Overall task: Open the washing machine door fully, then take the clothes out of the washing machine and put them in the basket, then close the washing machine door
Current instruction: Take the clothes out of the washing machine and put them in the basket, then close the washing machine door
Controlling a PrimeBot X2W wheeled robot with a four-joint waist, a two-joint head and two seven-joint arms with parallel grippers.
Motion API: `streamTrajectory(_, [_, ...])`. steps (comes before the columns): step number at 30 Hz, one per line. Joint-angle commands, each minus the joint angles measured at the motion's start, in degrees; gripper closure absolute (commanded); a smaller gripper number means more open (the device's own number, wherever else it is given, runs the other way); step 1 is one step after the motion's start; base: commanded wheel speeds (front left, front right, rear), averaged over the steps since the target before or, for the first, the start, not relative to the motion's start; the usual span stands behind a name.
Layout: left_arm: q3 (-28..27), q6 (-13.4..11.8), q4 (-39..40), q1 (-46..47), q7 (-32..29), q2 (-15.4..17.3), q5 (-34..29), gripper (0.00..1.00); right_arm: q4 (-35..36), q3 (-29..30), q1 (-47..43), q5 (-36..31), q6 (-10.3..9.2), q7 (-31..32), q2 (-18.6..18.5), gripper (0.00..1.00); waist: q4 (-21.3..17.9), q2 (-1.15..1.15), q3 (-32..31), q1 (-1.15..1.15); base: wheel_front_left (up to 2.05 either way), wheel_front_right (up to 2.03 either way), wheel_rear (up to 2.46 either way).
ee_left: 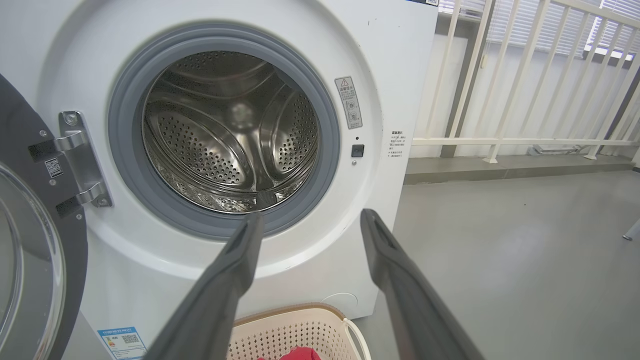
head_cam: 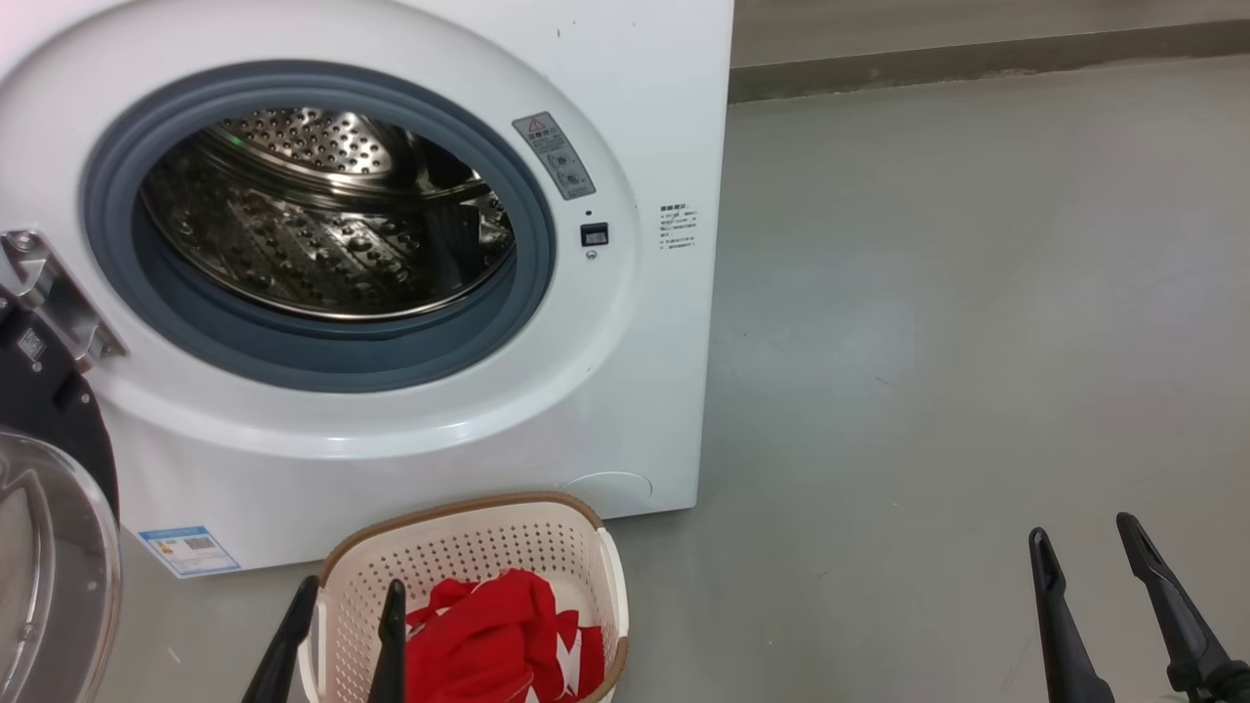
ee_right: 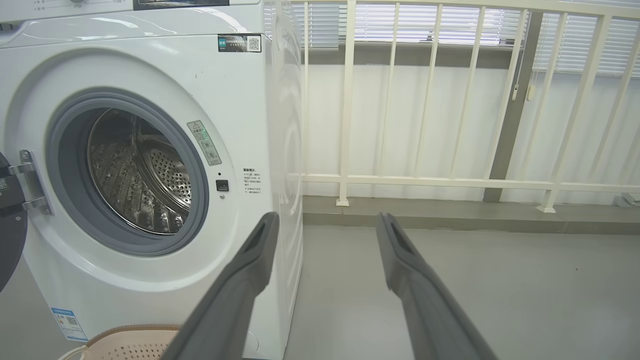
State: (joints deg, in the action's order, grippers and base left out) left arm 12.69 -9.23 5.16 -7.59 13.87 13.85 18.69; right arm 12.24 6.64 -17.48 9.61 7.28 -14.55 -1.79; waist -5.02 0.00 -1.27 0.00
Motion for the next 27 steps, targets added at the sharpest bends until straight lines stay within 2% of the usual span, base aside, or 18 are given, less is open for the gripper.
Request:
streamTrajectory(1, [-2.16,-0.66,1.73,1.01,0.15,0.95,-0.18,0.0,1.74,-1.32,0.85,0.14,0.21,0.13,-1.09,0.0,0.22,0.0,0.0,0.0,0.0,0.0,0.0])
streamTrajectory(15, [-1.99,-1.54,2.39,1.32,-0.24,1.45,-0.4,0.0,2.11,-1.65,0.89,0.3,0.21,0.44,-1.09,0.0,1.73,0.0,0.85,0.0,-0.12,0.09,0.03])
streamTrajectory(27, [-1.5,-1.74,3.01,1.59,-0.41,2.12,-0.67,0.0,1.86,-1.64,1.13,0.48,0.21,0.4,-1.09,0.0,1.66,0.0,1.47,0.0,-1.42,1.31,0.11])
